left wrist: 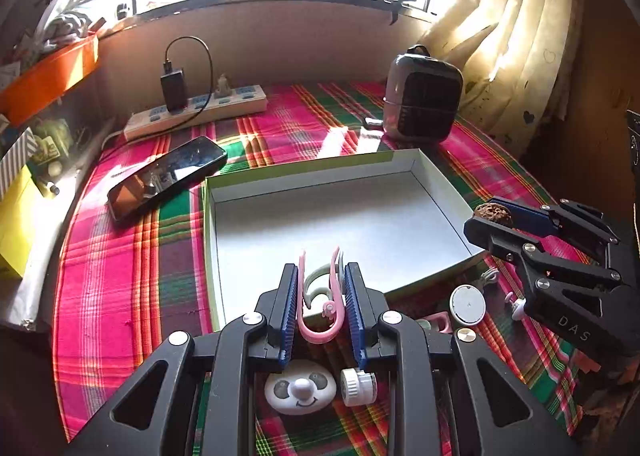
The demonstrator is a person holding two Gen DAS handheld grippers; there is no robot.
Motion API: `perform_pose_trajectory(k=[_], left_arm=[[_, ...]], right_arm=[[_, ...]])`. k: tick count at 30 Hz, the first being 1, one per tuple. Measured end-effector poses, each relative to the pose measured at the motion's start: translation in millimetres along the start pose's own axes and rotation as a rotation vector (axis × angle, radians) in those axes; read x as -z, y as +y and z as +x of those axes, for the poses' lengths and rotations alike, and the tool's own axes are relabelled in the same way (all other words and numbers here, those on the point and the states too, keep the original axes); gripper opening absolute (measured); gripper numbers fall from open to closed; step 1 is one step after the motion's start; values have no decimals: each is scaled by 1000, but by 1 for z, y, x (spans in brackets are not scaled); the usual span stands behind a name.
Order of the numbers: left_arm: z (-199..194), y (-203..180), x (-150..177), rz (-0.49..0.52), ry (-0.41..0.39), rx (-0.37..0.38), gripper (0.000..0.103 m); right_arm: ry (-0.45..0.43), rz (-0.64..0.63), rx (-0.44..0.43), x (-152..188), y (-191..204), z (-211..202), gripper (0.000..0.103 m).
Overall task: Organize objects
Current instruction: 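Carry the pink clip and the walnut over the white box lid with both grippers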
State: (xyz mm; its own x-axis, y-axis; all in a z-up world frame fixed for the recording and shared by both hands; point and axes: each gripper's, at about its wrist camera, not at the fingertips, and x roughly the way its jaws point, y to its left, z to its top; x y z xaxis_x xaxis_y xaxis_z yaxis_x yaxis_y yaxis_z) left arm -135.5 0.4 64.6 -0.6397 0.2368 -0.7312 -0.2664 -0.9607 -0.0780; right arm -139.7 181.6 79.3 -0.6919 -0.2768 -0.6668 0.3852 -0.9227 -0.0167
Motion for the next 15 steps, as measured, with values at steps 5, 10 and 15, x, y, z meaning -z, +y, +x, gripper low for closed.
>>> perform_pose_trajectory(k=[5, 10, 15], left_arm=[[21, 8, -11, -30, 23, -10, 21], [39, 11, -21, -25, 35, -38, 21], [57, 18, -30, -33, 54, -70, 21]], right_arm=[[18, 8, 11, -13, -15, 21, 31], [48, -5, 14, -25, -25, 45, 31], [83, -5, 12, -34, -32, 69, 31]])
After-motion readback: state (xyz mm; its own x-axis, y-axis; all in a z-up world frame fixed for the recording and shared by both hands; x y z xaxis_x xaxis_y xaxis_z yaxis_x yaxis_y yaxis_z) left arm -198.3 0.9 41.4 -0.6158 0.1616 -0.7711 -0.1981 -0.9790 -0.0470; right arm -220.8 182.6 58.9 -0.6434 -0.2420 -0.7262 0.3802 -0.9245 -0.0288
